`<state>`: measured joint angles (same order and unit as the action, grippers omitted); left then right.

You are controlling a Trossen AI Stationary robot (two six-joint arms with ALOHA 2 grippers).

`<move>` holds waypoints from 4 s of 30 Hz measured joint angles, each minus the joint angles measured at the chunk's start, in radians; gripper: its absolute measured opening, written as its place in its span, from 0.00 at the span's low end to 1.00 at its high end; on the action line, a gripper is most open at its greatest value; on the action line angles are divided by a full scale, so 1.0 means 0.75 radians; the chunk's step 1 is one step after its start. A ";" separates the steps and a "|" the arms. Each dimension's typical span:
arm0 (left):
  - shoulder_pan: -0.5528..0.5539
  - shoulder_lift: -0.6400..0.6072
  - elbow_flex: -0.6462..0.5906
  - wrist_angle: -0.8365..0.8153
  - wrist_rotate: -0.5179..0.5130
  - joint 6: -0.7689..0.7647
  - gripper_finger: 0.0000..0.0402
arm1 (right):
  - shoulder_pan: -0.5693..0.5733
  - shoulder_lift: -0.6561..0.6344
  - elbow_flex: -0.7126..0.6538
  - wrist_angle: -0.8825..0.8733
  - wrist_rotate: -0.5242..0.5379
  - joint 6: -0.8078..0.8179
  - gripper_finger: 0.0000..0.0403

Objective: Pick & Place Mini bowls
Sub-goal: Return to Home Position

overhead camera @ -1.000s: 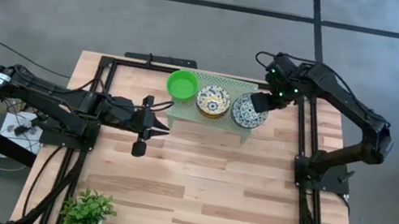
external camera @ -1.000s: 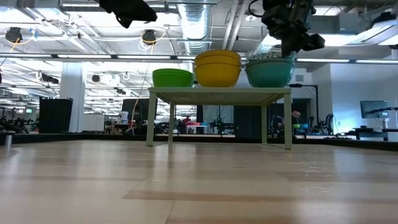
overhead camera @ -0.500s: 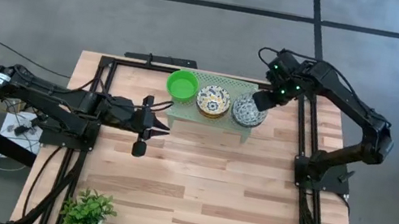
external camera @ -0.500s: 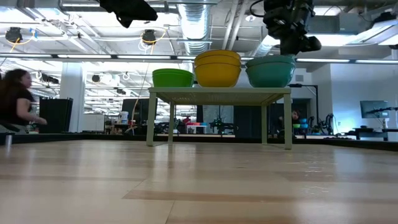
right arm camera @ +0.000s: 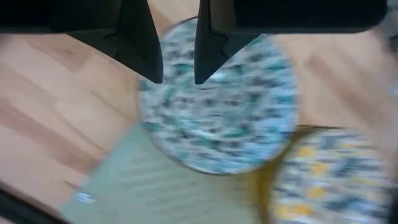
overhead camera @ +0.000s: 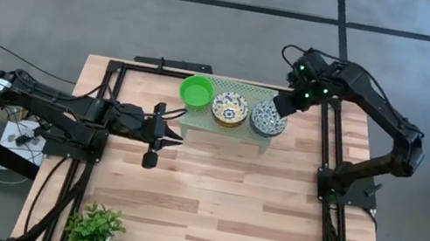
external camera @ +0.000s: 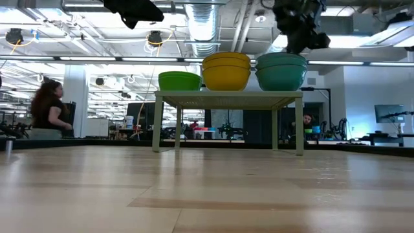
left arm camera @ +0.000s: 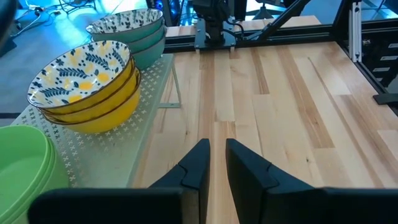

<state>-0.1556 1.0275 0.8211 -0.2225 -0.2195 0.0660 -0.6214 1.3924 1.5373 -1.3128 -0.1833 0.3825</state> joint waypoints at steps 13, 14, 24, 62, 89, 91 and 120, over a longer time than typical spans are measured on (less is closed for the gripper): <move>0.000 -0.317 0.001 0.000 -0.106 0.010 0.13 | 0.370 -0.262 0.025 0.115 0.055 -0.415 0.22; 0.001 -0.361 -0.002 -0.013 -0.125 0.010 0.13 | 0.408 -0.303 -0.022 0.171 0.068 -0.434 0.22; 0.001 -0.900 -0.404 0.100 -0.110 -0.032 0.13 | 0.677 -0.845 -0.761 0.871 0.068 -0.676 0.22; 0.002 -1.367 -1.087 0.810 0.078 0.076 0.13 | 0.748 -1.853 -1.997 1.913 0.067 -0.657 0.22; 0.002 -1.343 -1.087 0.556 0.064 -0.059 0.13 | 0.747 -1.848 -2.041 1.931 0.072 -0.659 0.22; 0.002 -1.334 -1.087 0.555 0.064 -0.060 0.13 | 0.747 -1.848 -2.041 1.931 0.072 -0.659 0.22; 0.002 -1.124 -1.087 0.567 0.065 -0.060 0.13 | 0.747 -1.848 -2.042 1.930 0.071 -0.661 0.22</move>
<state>-0.1543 0.1848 0.0055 0.2027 -0.1707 0.0208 -0.0612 0.0067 0.0055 0.1349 -0.1299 -0.1135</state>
